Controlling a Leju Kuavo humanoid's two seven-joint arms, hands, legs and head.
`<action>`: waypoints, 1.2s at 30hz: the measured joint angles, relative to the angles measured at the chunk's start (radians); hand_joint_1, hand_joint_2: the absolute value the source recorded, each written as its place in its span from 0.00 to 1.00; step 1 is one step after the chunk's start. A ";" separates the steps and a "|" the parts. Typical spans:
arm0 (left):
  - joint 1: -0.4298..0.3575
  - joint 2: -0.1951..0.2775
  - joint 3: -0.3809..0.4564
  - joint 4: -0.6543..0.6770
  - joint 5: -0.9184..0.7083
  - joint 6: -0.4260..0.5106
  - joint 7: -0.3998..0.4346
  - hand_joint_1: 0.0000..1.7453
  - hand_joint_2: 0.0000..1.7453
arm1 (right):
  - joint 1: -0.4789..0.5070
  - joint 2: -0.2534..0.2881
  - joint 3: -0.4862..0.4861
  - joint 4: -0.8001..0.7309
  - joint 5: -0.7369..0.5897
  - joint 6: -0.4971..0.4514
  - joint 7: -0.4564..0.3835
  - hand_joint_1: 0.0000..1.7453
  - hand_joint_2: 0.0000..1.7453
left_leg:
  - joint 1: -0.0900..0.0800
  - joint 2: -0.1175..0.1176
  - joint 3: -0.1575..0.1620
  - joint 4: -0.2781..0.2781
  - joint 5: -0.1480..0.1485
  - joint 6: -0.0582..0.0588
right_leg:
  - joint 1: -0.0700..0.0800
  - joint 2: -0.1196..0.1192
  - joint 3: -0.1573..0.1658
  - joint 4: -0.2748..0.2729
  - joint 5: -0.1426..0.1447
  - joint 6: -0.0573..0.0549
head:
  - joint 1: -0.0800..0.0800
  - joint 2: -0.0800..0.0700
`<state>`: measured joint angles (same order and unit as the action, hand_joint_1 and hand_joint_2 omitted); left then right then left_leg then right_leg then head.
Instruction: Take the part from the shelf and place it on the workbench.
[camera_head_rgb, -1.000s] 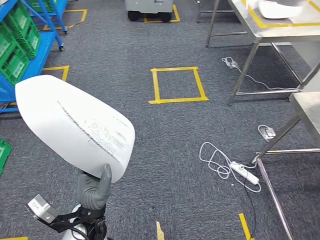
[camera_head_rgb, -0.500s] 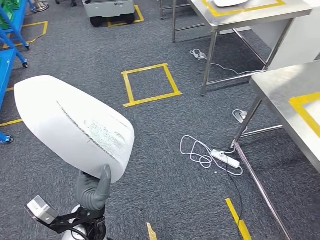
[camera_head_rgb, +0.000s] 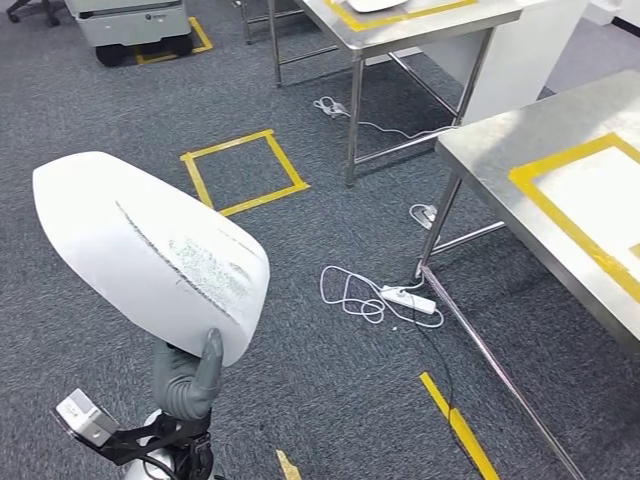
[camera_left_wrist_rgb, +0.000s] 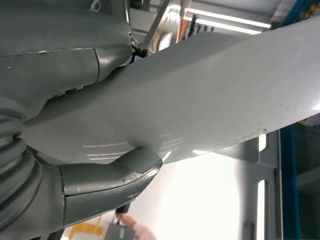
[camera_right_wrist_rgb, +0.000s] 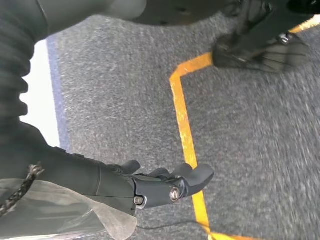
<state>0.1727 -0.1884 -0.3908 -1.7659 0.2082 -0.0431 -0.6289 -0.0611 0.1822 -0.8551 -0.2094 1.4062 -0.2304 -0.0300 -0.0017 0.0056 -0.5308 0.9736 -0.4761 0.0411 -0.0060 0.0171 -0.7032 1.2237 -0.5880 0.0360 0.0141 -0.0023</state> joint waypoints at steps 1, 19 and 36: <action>0.001 0.001 0.000 0.000 0.000 0.001 0.000 1.00 1.00 | 0.000 0.000 0.000 0.000 0.003 0.000 0.000 0.00 1.00 | 0.000 0.010 0.000 0.000 0.000 0.000 | -0.004 -0.007 -0.011 0.030 -0.005 0.005 | 0.000 0.000; 0.002 0.003 0.004 -0.001 0.005 0.009 0.000 1.00 1.00 | -0.002 -0.002 0.004 0.000 0.023 -0.013 0.001 0.00 1.00 | 0.004 0.001 -0.089 0.212 -0.072 -0.036 | -0.002 -0.007 0.154 -0.228 0.095 -0.039 | -0.003 0.000; 0.003 -0.001 0.003 -0.003 0.007 0.011 0.000 1.00 1.00 | -0.004 -0.001 0.000 0.000 -0.008 -0.028 0.037 0.00 1.00 | -0.003 0.060 -0.006 0.017 -0.008 -0.016 | -0.003 -0.066 0.118 -0.173 0.086 0.006 | 0.009 0.000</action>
<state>0.1758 -0.1892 -0.3875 -1.7690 0.2148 -0.0319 -0.6287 -0.0647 0.1808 -0.8550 -0.2094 1.3980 -0.2586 0.0071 -0.0049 0.0651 -0.5372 0.9908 -0.4846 0.0254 -0.0090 -0.0489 -0.5853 1.0504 -0.5022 0.0416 0.0234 -0.0023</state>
